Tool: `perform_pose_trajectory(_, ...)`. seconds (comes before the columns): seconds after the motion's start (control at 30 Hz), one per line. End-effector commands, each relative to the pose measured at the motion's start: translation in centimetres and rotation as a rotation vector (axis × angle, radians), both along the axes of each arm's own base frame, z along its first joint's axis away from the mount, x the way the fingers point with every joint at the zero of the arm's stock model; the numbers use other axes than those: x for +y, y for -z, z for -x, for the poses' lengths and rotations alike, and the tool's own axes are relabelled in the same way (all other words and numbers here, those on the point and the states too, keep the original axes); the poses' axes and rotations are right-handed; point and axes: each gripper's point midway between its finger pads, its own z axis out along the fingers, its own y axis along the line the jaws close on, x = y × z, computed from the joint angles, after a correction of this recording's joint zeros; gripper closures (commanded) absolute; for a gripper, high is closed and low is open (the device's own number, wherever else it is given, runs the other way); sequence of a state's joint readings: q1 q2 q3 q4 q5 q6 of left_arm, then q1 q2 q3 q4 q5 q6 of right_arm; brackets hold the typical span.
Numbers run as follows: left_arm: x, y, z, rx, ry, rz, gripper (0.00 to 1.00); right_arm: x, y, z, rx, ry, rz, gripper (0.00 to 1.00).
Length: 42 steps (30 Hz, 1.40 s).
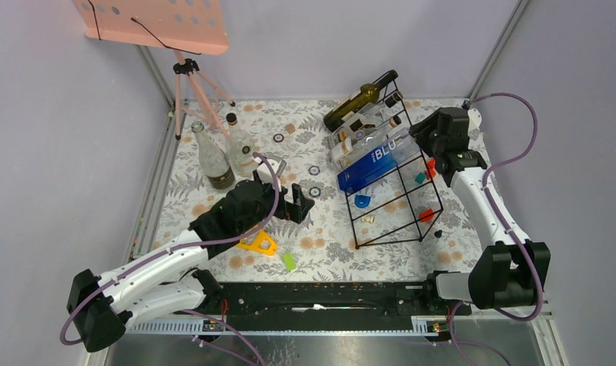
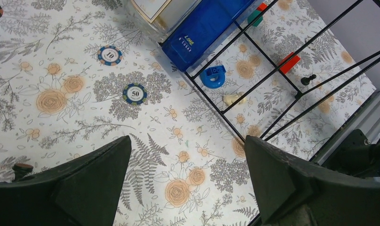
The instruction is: Take the wine bottle off the wine rack
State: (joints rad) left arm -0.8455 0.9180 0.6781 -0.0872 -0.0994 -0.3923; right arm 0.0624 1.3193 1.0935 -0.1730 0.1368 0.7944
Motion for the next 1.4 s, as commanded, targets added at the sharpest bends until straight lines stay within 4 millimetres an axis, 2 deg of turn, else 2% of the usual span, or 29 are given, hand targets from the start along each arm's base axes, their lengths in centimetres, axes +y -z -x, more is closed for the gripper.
perform_pose_trajectory(0.0,-1.8,-2.0,-0.7,-0.101,0.062,0.032,0.01,-0.4,-1.8,-0.5,-0.082,0.002,0.014,0.54)
perform_pose_trajectory(0.2,-5.4,-4.1,-2.1,-0.201,0.189,0.009,0.01,0.1,-3.0,-0.3,-0.125,-0.063,0.066,0.9)
perform_pose_trajectory(0.3,-7.2,-5.4,-3.2,-0.295,0.238,0.005,0.01,0.2,-3.6,0.0,-0.141,-0.085,0.084,1.0)
perform_pose_trajectory(0.5,-10.5,-7.2,-5.8,-0.46,0.306,-0.063,0.01,1.1,-5.7,1.1,-0.186,-0.154,0.092,1.0)
perform_pose_trajectory(0.63,-13.2,-8.4,-7.0,-0.534,0.353,-0.042,0.01,1.5,-6.9,2.0,-0.209,-0.164,0.088,1.0)
perform_pose_trajectory(0.73,-15.3,-8.6,-7.4,-0.567,0.392,-0.026,0.01,1.9,-7.4,2.5,-0.212,-0.168,0.075,1.0)
perform_pose_trajectory(0.97,-19.8,-7.2,-7.8,-0.641,0.454,-0.059,0.01,3.5,-8.7,3.6,-0.211,-0.196,0.052,1.0)
perform_pose_trajectory(1.17,-21.7,-7.8,-8.7,-0.688,0.441,-0.066,0.01,5.3,-10.9,4.1,-0.246,-0.239,0.06,1.0)
perform_pose_trajectory(1.37,-22.1,-8.4,-10.7,-0.736,0.374,-0.11,0.01,6.8,-12.4,4.5,-0.273,-0.281,0.045,1.0)
